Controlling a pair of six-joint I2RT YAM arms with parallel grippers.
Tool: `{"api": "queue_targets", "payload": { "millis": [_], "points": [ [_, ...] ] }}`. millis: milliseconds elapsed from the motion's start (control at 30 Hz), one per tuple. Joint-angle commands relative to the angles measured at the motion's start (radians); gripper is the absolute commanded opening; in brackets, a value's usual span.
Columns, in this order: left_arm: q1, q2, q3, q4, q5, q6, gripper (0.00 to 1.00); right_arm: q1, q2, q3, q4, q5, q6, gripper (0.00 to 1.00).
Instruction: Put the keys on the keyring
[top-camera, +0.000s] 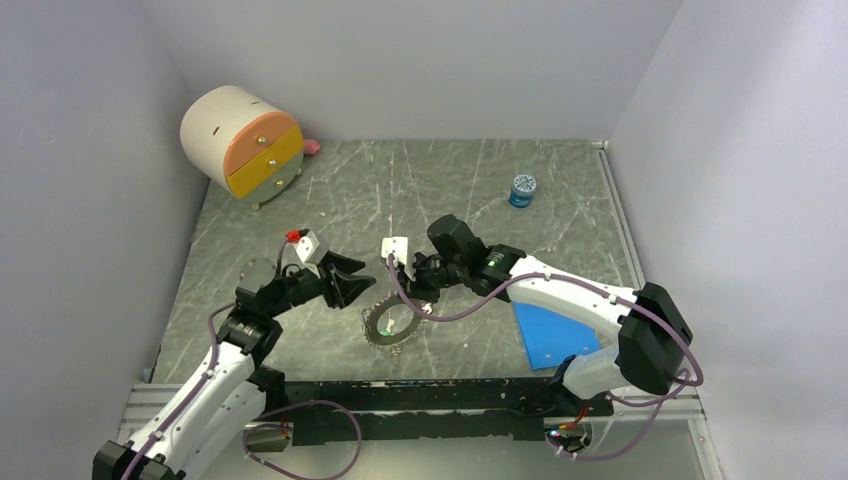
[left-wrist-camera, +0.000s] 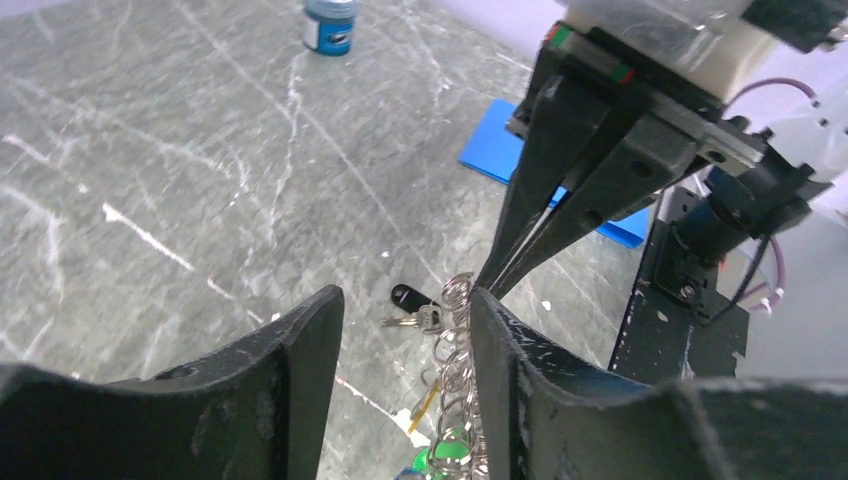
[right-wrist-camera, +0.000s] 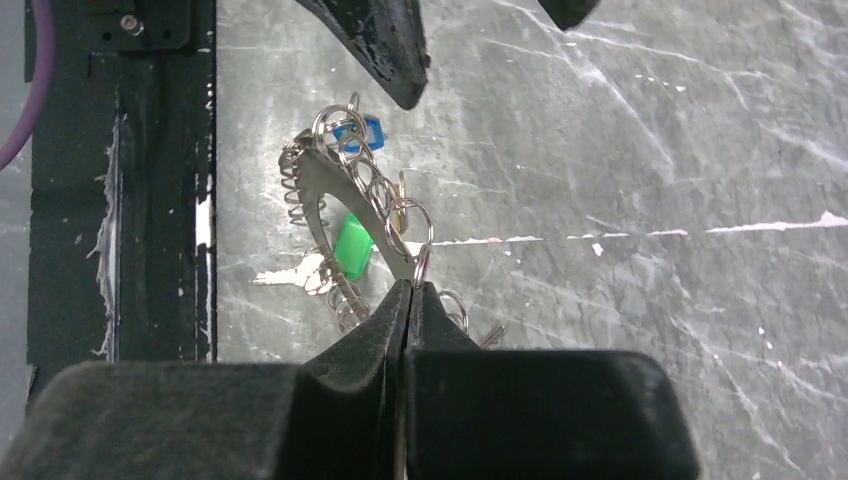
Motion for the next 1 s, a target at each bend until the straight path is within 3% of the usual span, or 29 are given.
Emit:
{"api": "queue_targets", "payload": {
  "millis": [0, 433, 967],
  "points": [
    [-0.015, 0.021, 0.003, 0.129, 0.15, 0.073, 0.52, 0.003, -0.007, 0.01, -0.005, -0.091, -0.105, 0.0],
    [-0.201, -0.02, 0.061, -0.122, 0.085, 0.382, 0.41, 0.002, -0.155, -0.115, 0.078, -0.244, -0.279, 0.0],
    [-0.285, 0.046, 0.053, -0.074, 0.115, 0.502, 0.37, -0.002, -0.196, -0.134, 0.135, -0.255, -0.226, 0.0]
  ]
}}
